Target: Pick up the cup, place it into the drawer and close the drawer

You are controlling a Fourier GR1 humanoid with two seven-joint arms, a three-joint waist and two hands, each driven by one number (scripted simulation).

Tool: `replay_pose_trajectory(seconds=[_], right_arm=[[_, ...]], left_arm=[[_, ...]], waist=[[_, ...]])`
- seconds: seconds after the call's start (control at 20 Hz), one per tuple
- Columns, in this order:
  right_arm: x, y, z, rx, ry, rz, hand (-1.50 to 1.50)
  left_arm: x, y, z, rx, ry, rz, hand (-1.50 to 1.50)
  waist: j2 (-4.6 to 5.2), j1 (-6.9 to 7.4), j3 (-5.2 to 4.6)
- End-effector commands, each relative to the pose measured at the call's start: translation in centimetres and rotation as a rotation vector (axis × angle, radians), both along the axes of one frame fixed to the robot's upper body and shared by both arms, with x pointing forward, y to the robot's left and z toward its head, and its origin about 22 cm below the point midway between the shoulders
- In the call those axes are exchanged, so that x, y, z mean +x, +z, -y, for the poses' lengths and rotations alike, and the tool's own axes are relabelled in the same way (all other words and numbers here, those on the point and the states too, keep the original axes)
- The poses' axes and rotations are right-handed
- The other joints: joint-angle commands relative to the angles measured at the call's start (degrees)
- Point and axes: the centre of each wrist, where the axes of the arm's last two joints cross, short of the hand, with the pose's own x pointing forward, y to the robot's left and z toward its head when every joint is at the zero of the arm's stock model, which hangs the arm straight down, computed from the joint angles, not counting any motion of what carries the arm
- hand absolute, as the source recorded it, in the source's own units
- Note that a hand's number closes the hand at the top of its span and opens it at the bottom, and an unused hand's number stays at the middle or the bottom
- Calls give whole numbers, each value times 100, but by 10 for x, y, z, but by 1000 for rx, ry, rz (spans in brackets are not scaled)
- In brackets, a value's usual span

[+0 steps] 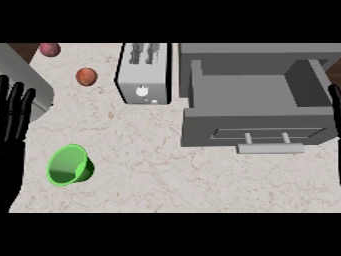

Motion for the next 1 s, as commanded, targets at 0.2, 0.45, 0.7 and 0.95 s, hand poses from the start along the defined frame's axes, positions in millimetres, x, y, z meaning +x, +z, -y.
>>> replay_pose_trajectory(seconds=[0.2, 0.45, 0.7, 0.95], right_arm=[[-10, 2, -22, -9, 45, -75, -150], [0, -16, -14, 64, 154, -181, -150], [-7, -11, -18, 47, 146, -189, -150], [23, -13, -12, 63, 163, -171, -150]], left_arm=[[-10, -13, 0, 32, 191, 37, -150], [-8, -40, 5, -191, 204, -78, -150], [-15, -19, 24, -210, 203, -74, -150], [6, -9, 21, -197, 188, -82, -150]], waist=[[103, 111, 64], [112, 102, 63], [107, 93, 67], [116, 100, 68]])
